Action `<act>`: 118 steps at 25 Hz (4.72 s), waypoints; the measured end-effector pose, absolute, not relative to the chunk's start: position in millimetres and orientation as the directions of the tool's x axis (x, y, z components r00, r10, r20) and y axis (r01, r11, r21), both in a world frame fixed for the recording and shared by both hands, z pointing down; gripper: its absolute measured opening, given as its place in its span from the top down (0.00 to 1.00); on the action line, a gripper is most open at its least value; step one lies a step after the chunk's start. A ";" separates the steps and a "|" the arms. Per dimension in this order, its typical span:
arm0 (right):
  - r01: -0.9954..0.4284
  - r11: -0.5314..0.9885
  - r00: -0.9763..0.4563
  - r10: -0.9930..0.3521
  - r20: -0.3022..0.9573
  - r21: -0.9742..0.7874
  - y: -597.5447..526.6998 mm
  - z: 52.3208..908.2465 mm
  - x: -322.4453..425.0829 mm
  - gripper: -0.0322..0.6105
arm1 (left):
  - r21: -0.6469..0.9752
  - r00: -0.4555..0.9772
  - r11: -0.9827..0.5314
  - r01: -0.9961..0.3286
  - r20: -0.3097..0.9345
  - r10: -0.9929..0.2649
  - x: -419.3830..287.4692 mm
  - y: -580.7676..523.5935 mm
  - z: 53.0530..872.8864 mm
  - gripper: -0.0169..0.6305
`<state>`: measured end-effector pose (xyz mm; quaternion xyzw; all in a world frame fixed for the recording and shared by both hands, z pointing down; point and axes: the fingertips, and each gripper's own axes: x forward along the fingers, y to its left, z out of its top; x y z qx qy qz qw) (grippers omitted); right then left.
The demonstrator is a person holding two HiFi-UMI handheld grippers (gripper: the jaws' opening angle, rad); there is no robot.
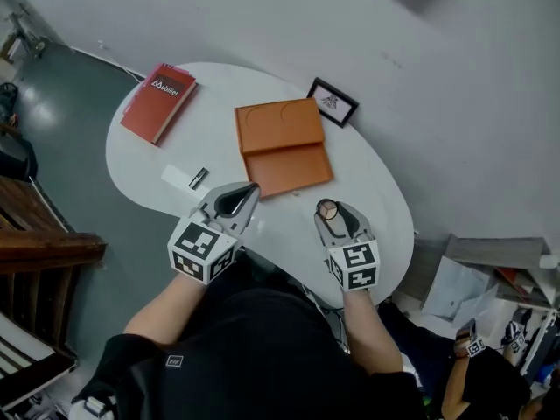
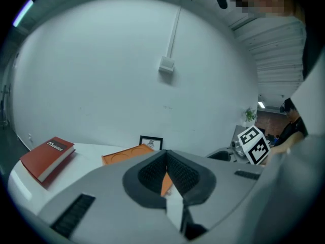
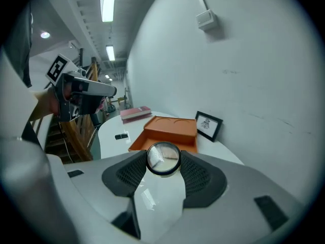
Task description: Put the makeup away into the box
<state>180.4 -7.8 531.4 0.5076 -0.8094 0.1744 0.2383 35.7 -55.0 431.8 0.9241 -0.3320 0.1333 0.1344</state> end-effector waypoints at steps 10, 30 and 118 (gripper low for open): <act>-0.847 0.530 -0.433 -0.656 0.618 -0.031 -85.0 543.3 64.7 0.60 | 0.178 0.740 -0.734 -0.656 0.348 -0.576 -61.0 -96.2 444.9 0.95; -0.890 0.451 -0.298 -0.474 0.829 -0.062 -125.9 648.2 34.8 0.60 | 0.237 0.780 -0.756 -0.611 0.345 -0.522 -101.0 -135.8 462.9 0.95; -0.962 -0.172 -0.032 -0.699 0.714 -0.212 98.3 665.3 331.2 0.55 | 0.264 0.848 -0.912 -0.314 0.509 -0.144 202.0 10.3 508.2 0.95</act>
